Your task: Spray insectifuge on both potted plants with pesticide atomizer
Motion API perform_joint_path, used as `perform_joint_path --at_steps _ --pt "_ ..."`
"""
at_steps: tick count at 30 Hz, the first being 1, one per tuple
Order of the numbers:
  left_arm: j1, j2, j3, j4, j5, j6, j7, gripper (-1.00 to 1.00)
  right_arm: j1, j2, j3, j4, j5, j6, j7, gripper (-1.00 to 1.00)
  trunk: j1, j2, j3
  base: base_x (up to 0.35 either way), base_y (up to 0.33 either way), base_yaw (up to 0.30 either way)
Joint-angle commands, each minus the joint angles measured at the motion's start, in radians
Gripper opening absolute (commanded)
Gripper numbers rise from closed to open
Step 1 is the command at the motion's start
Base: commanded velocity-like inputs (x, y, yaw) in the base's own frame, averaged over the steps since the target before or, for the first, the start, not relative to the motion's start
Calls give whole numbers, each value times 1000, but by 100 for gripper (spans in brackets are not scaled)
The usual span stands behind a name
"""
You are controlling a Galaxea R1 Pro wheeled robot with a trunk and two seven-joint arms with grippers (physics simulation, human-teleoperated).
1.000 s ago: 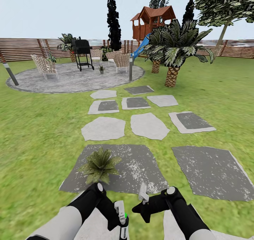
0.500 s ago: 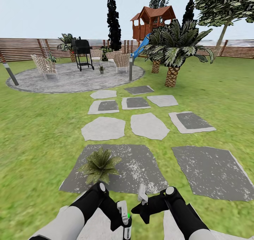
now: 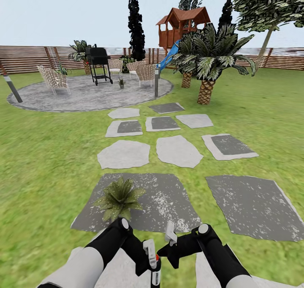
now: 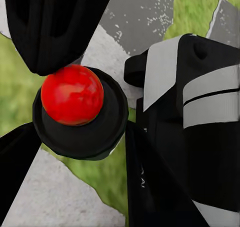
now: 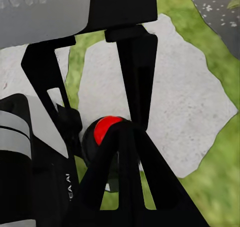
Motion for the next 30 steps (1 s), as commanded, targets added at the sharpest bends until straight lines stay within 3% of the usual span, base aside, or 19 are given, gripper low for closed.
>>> perform_joint_path --at_steps 1,5,7,9,15,17,19,20,25,26,27,30 --pt "0 0 -1 -2 -2 11 -5 -100 0 0 0 -2 2 10 4 -100 0 0 -1 0 0 0" --pt "0 6 1 0 -6 14 -4 -100 0 0 0 -1 2 10 4 -100 0 0 -1 0 0 0" --pt "0 27 2 0 -8 18 -3 -100 0 0 0 -2 2 10 4 -100 0 0 -1 0 0 0" --pt "-2 48 2 0 -9 19 -3 -100 0 0 0 -1 2 10 4 -100 0 0 -1 0 0 0" --pt "-10 145 3 0 -10 42 3 -100 0 -2 0 0 2 10 4 -100 0 0 -1 0 0 0" --pt "-11 168 5 2 -7 45 44 -100 0 -3 -1 0 3 10 2 -100 0 0 -1 0 0 0" --pt "-10 181 16 4 1 45 128 -100 0 -4 -2 1 3 7 -2 -100 0 0 -1 0 0 0" --pt "-8 183 29 5 8 44 155 -100 0 -4 -3 1 3 5 -3 -100 0 0 -1 0 0 0" --pt "0 209 221 14 106 6 303 -100 0 -10 -32 7 0 0 -6 -100 0 0 -1 0 0 0" --pt "2 213 287 32 136 -11 362 -100 0 -22 -93 11 -3 -1 -5 -100 0 0 -1 0 0 0" --pt "2 214 327 62 155 -22 418 -100 0 -61 -181 12 -5 -1 -2 100 0 0 -1 0 0 0" --pt "3 213 370 164 207 -87 553 -100 0 -168 -419 22 -6 -2 2 100 0 0 -1 0 0 0"
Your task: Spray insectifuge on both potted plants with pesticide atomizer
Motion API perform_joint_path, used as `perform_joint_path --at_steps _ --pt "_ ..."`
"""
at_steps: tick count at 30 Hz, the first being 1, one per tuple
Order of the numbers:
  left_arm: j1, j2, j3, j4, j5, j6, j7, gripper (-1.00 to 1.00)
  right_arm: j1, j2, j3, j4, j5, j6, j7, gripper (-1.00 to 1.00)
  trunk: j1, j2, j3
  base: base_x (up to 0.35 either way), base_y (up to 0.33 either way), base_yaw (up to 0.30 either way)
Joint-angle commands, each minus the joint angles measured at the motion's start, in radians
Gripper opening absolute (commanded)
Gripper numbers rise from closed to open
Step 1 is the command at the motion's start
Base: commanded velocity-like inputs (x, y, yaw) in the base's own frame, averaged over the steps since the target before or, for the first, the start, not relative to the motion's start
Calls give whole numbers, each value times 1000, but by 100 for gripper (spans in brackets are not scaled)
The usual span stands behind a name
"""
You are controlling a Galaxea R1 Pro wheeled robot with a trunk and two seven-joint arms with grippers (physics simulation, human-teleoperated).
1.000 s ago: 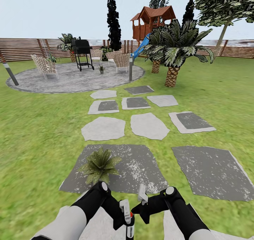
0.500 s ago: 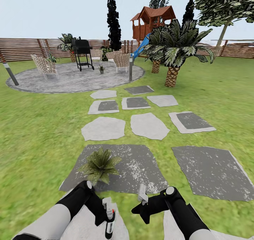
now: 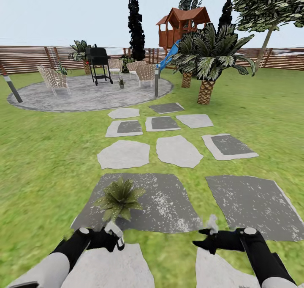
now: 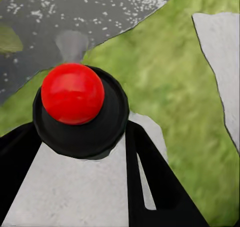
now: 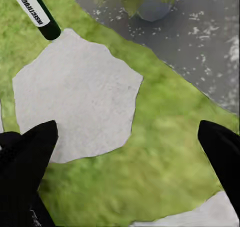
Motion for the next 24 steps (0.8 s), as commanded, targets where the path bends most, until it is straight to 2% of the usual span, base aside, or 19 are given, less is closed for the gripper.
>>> perform_joint_path --at_steps 1,2,3,4,5,7,8,10,11,14,16,18,19,21,24 --pt "-1 0 19 54 38 -40 67 -100 -1 -47 -127 17 3 10 6 100 0 0 -1 0 0 0" --pt "-1 0 23 94 72 -69 121 -100 0 -70 -206 30 5 7 5 100 0 0 -1 0 0 0" --pt "-1 1 26 151 125 -105 202 -100 -1 -92 -311 41 6 -7 1 100 0 0 -1 0 0 0" --pt "0 3 27 181 158 -127 251 -100 -1 -100 -371 46 6 -22 -1 100 0 0 -1 0 0 0" --pt "1 4 28 222 209 -169 326 -100 0 -107 -467 49 6 -54 -5 100 0 0 -1 0 0 0" --pt "6 6 29 256 274 -232 417 -100 -1 -111 -601 51 6 -95 -21 100 0 0 -1 0 0 0" --pt "16 6 29 269 321 -263 473 -100 -1 -112 -692 52 7 -115 -48 100 0 0 -1 0 0 0" --pt "45 6 29 277 383 -283 517 -100 -1 -113 -793 53 7 -127 -111 100 0 0 -1 0 0 0" --pt "63 6 29 279 428 -293 533 -100 -1 -113 -853 53 7 -132 -161 100 0 0 -1 0 0 0" --pt "89 6 29 281 496 -309 547 -100 -1 -109 -946 53 7 -135 -262 100 0 0 -1 0 0 0" --pt "134 6 29 282 535 -325 561 -100 -1 -103 -978 67 7 -136 -379 100 0 0 -1 0 0 0" --pt "160 6 29 282 573 -345 568 -100 -1 -101 -988 166 15 -137 -545 100 0 0 -1 0 0 0" --pt "166 6 29 282 594 -351 570 -100 -1 -100 -989 267 29 -138 -631 100 0 0 -1 0 0 0" --pt "168 6 29 282 608 -353 570 -100 -1 -100 -986 358 56 -138 -701 100 0 0 -1 0 0 0" --pt "170 6 29 282 615 -354 571 -100 -1 -100 -959 421 137 -155 -741 100 0 0 -1 0 0 0"
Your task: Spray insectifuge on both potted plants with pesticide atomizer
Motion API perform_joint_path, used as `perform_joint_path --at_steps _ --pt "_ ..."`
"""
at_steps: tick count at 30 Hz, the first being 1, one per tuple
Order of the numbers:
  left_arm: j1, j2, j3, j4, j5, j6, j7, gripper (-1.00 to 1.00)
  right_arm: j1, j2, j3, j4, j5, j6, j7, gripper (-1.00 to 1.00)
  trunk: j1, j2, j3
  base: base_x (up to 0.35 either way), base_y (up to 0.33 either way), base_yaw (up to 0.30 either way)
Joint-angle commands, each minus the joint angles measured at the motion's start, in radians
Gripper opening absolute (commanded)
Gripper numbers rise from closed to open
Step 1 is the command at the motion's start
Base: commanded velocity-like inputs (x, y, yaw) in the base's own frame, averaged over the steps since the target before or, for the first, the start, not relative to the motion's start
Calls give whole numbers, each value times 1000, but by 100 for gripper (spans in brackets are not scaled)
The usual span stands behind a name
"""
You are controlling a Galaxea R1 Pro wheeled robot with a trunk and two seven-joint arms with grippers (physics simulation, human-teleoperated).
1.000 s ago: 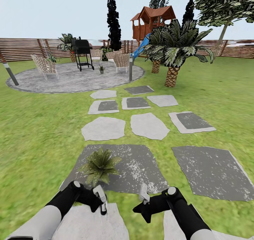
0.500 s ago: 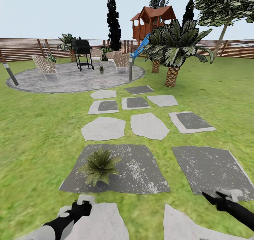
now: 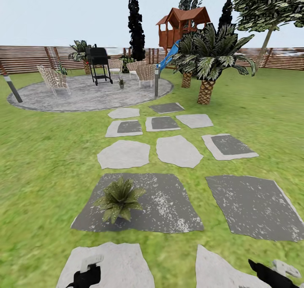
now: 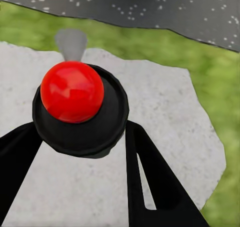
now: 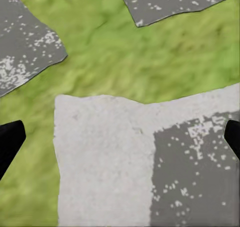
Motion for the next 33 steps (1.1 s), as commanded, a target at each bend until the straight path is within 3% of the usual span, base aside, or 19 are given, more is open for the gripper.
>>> perform_joint_path --at_steps 1,5,8,24,28,33 --pt "0 0 7 1 6 -2 -8 -100 -2 0 -3 13 41 -6 3 100 0 0 -1 0 0 0" --pt "0 0 6 1 7 -3 -8 -100 -1 0 13 121 172 -29 -4 100 0 0 -1 0 0 0" --pt "1 0 6 1 7 -4 -8 -100 0 -1 30 154 234 -54 -5 100 0 0 -1 0 0 0" --pt "2 0 6 1 7 -4 -8 -100 0 2 32 162 252 -60 -8 100 0 0 -1 0 0 0" --pt "2 0 6 1 7 -4 -8 -100 0 23 31 166 251 -60 -7 100 0 0 -1 0 0 0" --pt "2 0 6 1 7 -4 -9 -100 0 42 29 245 249 -60 -7 100 0 0 -1 0 0 0"
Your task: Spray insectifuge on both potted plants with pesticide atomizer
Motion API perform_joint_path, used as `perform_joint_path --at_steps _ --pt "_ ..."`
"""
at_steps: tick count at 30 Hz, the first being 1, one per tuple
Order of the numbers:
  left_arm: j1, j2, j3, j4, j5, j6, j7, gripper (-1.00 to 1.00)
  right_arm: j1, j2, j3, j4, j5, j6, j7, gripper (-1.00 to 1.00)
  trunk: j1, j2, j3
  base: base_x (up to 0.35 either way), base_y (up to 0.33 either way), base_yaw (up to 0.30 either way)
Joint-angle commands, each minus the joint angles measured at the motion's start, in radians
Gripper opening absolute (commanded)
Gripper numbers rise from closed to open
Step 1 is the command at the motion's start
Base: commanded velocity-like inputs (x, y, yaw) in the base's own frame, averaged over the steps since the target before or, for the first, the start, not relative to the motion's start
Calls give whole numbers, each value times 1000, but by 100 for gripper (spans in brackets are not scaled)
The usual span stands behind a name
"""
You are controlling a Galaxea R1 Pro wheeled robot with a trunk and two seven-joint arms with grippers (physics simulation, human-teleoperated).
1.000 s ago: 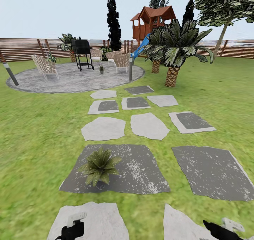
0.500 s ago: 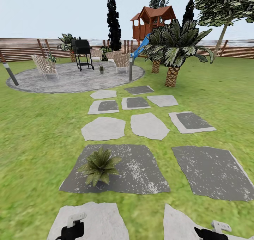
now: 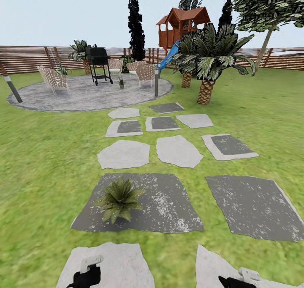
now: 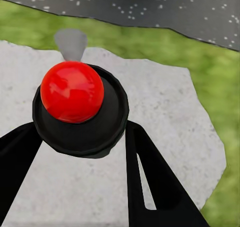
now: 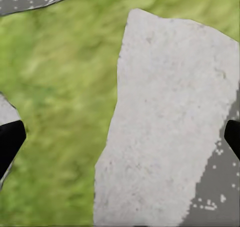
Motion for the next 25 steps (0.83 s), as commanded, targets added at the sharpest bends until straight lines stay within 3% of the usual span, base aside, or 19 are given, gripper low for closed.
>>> perform_joint_path --at_steps 1,25 --pt "-1 0 7 1 5 -2 -9 -100 -1 1 -8 3 11 -4 4 100 0 0 -1 0 0 0" --pt "-1 -1 7 1 6 -2 -9 -100 -1 2 -8 10 11 -4 4 100 0 0 -1 0 0 0"
